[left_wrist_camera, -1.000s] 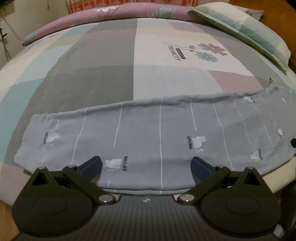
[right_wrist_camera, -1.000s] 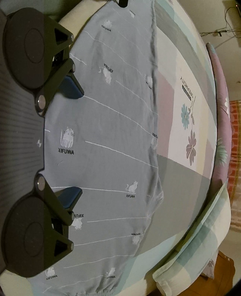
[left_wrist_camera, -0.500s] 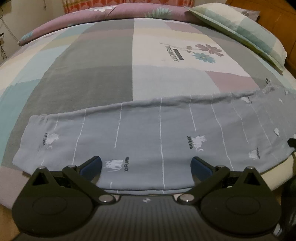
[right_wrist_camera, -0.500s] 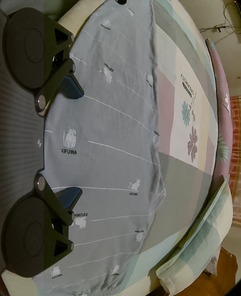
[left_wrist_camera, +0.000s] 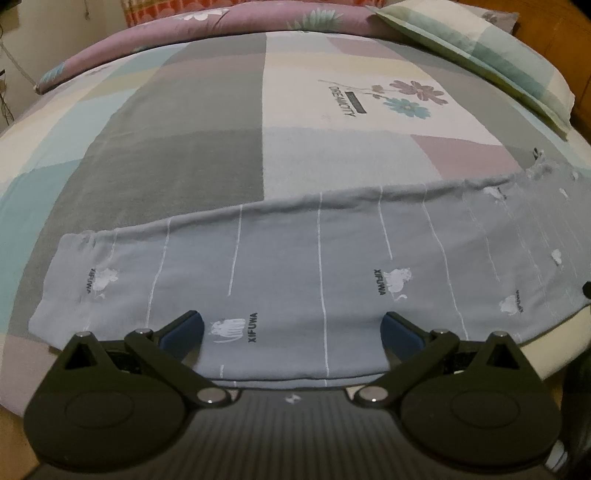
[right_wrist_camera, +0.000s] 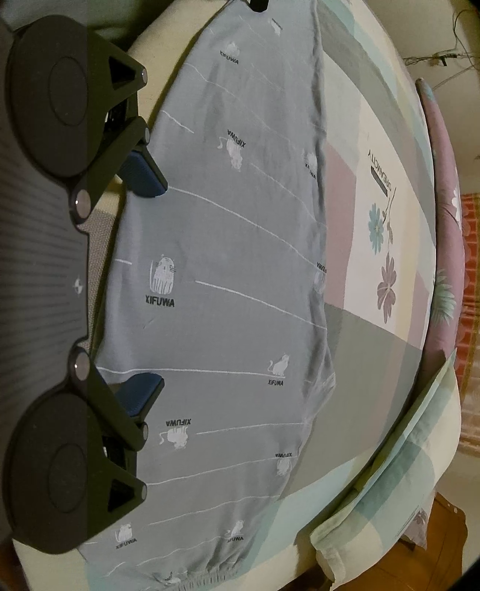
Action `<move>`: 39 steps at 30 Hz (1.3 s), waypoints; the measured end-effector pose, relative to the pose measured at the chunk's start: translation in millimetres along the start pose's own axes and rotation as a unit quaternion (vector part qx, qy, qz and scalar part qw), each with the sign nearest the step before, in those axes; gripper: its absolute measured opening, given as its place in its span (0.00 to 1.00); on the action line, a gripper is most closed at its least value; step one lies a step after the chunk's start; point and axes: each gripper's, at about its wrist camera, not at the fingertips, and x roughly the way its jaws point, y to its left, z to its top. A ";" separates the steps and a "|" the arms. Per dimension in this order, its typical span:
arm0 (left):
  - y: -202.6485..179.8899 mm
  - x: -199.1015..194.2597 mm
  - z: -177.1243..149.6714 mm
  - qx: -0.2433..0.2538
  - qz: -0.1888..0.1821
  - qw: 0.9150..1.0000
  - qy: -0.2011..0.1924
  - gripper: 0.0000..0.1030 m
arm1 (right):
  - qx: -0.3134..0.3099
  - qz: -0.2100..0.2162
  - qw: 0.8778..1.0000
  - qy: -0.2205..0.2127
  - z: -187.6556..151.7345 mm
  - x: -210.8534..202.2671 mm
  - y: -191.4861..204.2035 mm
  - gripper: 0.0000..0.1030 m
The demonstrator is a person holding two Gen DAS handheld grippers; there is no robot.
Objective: Fold clothes
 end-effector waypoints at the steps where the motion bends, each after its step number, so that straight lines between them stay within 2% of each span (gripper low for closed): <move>1: -1.4 -1.3 0.9 0.006 0.003 1.000 -0.002 0.99 | 0.000 0.001 1.000 0.000 0.1 0.2 -0.5 1.00; 5: -7.2 -6.3 4.6 0.029 0.016 0.999 -0.008 0.99 | -0.004 0.001 1.000 0.002 5.8 -1.9 -1.2 1.00; 8: -11.7 -7.2 6.8 0.046 0.028 0.999 -0.008 0.99 | -0.017 0.001 1.000 -0.024 12.5 -7.0 4.6 1.00; 11: -14.7 -0.3 4.5 0.055 0.032 0.998 0.003 0.99 | -0.023 0.015 1.000 -0.007 11.1 0.6 6.5 1.00; 15: -4.7 -1.5 -5.0 0.035 0.011 0.999 0.012 0.99 | -0.012 0.029 1.000 -0.002 5.0 2.9 -1.5 1.00; 21: 21.7 -11.0 -2.5 0.004 0.028 1.000 -0.007 0.99 | -0.021 0.029 0.999 0.009 8.0 5.5 -1.3 1.00; 23: 32.0 -7.7 -3.9 -0.018 0.019 1.000 -0.005 0.99 | -0.020 0.029 0.999 0.007 8.0 6.3 -0.5 1.00; 25: 37.5 -0.7 -9.5 -0.030 0.016 0.999 0.012 0.99 | -0.020 0.031 0.999 0.008 7.9 6.2 -2.2 1.00; 28: 40.8 -6.3 -16.2 -0.035 0.003 0.999 0.005 0.99 | -0.023 0.032 0.999 0.009 7.8 5.4 -2.5 1.00; 31: 54.8 -17.8 -18.2 -0.066 -0.013 0.998 -0.012 0.99 | -0.022 0.030 0.999 0.012 8.7 5.4 -1.6 1.00; 34: 81.0 -28.9 -20.3 -0.134 -0.046 0.989 -0.036 0.99 | -0.022 0.031 0.999 0.017 10.5 6.0 -1.6 1.00; 37: 112.9 -38.0 -28.6 -0.218 -0.085 0.971 -0.058 0.99 | -0.022 0.032 0.999 0.018 11.1 6.5 -1.8 1.00; 39: 127.9 -39.9 -35.6 -0.260 -0.099 0.958 -0.065 0.99 | -0.022 0.032 0.999 0.018 11.2 6.8 -2.0 1.00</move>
